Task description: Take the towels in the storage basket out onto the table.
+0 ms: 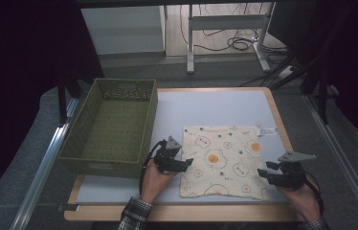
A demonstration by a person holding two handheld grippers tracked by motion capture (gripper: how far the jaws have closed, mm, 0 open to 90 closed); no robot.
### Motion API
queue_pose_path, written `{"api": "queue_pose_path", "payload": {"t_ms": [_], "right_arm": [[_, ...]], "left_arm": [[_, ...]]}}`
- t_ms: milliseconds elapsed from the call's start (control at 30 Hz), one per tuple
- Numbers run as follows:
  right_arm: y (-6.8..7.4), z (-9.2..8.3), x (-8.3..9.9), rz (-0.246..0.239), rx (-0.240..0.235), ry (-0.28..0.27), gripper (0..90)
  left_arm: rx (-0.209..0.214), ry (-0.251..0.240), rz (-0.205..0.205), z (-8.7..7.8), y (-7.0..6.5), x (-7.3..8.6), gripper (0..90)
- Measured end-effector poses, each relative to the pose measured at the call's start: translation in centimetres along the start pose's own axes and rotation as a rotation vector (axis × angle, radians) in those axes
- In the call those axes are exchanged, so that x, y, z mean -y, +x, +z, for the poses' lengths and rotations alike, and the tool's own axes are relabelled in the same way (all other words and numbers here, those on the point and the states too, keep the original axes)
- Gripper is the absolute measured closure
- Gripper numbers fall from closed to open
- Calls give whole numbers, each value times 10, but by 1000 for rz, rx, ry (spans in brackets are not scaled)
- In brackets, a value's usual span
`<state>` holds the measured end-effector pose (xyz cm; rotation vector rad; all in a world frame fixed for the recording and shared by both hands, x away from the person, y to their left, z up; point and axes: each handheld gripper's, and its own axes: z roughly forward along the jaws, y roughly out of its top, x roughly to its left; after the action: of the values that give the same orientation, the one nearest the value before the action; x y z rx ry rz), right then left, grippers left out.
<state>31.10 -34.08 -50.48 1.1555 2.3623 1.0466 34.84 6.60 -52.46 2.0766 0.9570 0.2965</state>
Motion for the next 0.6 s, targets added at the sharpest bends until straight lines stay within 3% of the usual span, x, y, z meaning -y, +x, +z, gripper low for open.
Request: {"api": "queue_pose_path", "payload": {"t_ms": [133, 467, 600], "right_arm": [[-8, 8, -6, 19, -6, 2, 459], [-23, 24, -26, 29, 42, -39, 426], [-33, 32, -38, 23, 47, -35, 451]], "left_arm": [[-13, 2, 3, 7, 8, -9, 284], [-53, 19, -18, 25, 31, -28, 285], [-97, 27, -6, 33, 39, -32, 387]]}}
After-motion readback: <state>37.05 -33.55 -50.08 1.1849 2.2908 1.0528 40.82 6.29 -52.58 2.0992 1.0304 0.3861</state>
